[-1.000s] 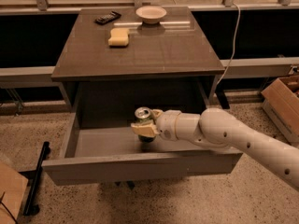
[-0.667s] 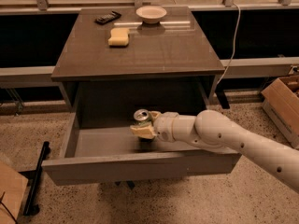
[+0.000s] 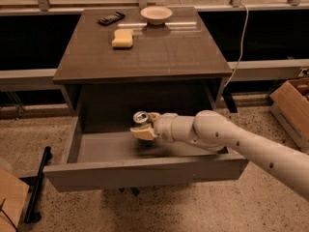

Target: Place green can into top drawer

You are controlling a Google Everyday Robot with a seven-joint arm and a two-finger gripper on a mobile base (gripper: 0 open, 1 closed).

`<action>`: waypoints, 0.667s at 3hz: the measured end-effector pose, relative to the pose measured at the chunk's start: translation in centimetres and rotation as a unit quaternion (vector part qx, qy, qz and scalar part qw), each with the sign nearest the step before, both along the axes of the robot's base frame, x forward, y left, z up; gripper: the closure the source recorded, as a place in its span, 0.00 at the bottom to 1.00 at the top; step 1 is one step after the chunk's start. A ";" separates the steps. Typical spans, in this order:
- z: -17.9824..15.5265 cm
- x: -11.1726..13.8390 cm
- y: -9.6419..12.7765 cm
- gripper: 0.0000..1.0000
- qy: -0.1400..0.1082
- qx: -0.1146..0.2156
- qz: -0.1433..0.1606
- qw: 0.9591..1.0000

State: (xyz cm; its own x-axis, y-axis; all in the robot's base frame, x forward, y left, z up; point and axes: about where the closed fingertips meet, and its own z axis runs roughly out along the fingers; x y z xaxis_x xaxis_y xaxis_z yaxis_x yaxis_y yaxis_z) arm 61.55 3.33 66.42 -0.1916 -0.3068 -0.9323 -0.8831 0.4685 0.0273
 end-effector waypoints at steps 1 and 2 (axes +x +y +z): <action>0.1 0.0 0.2 0.36 0.000 0.001 0.001 1.000; 0.0 -0.1 0.4 0.11 0.000 0.001 0.002 1.000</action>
Offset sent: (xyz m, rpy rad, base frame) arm -0.0001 0.0015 0.0006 0.0014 0.0001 0.0015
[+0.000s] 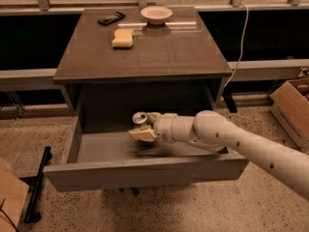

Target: Place green can into top drawer

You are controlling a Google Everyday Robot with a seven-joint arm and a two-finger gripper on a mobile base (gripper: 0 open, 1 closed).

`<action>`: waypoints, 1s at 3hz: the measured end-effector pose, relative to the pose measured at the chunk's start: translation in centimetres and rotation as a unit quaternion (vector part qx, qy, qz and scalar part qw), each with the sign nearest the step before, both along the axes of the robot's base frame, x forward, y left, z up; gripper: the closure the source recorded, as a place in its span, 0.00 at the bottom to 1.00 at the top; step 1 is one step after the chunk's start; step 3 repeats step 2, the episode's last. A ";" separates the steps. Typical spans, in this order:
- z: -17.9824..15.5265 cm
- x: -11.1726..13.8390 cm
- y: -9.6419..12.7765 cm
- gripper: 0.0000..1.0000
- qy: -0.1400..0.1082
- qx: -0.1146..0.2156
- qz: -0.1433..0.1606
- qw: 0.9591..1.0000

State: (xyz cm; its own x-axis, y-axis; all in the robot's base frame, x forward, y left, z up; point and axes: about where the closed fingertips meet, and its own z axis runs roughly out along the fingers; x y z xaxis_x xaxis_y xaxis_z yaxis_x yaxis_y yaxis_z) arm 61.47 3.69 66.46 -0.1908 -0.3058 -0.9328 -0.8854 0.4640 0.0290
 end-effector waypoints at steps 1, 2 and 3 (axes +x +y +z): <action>0.0 0.0 0.2 0.00 0.000 0.000 0.001 1.000; 0.0 0.0 0.2 0.00 0.000 0.000 0.001 1.000; 0.0 0.0 0.2 0.00 0.000 0.000 0.001 1.000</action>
Offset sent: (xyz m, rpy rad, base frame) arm -0.0004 0.0016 -0.0001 0.0005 0.0004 0.0027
